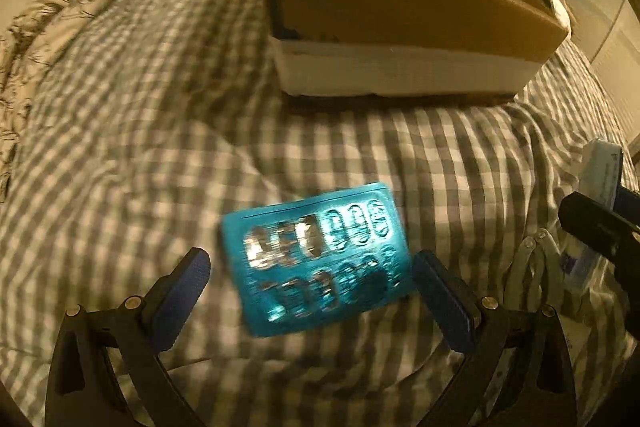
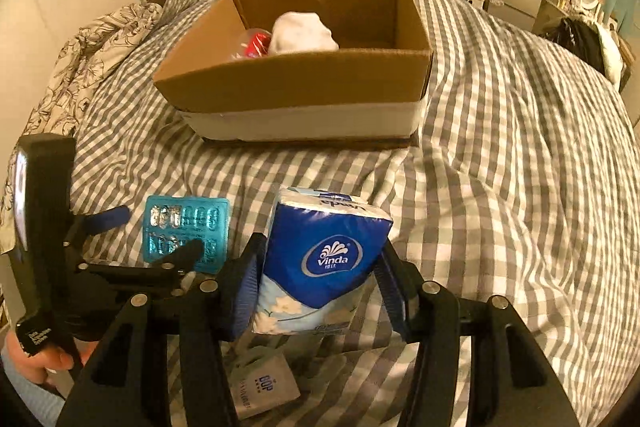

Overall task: Organize objects
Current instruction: 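Grasp the teal blister pack with the left tool while the right grasps the Vinda tissues, then carry the blister pack and tissues over the box and release them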

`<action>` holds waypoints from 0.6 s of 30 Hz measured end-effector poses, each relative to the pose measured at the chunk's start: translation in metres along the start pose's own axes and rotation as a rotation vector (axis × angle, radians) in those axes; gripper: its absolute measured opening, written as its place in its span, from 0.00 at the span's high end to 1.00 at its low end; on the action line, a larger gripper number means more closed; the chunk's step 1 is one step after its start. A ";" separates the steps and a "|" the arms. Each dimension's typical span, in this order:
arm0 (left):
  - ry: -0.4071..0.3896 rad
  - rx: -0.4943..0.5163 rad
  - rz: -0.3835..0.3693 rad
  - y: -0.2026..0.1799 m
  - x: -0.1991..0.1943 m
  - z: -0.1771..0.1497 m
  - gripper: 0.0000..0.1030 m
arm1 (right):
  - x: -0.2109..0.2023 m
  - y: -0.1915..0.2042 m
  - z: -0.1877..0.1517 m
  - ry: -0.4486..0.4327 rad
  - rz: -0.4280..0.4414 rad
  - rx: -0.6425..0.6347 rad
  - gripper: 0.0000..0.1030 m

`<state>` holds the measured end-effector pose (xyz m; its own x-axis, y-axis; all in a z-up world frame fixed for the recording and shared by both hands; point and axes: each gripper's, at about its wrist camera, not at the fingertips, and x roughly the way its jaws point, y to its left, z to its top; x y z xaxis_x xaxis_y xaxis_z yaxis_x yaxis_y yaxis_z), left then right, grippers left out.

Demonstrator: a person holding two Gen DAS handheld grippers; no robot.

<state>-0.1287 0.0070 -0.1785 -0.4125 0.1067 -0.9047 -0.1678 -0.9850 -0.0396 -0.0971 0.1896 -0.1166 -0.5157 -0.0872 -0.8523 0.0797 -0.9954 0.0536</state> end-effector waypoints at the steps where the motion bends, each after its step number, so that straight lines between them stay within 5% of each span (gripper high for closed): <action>1: 0.008 0.002 0.001 -0.001 0.004 0.000 0.00 | 0.002 -0.001 0.001 0.004 0.006 0.002 0.48; 18: 0.026 0.014 -0.005 -0.012 0.023 0.005 0.03 | 0.014 -0.002 -0.003 0.033 0.005 0.008 0.48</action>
<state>-0.1402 0.0217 -0.1965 -0.3886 0.1080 -0.9150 -0.1822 -0.9825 -0.0386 -0.1023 0.1908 -0.1305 -0.4865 -0.0913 -0.8689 0.0757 -0.9952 0.0622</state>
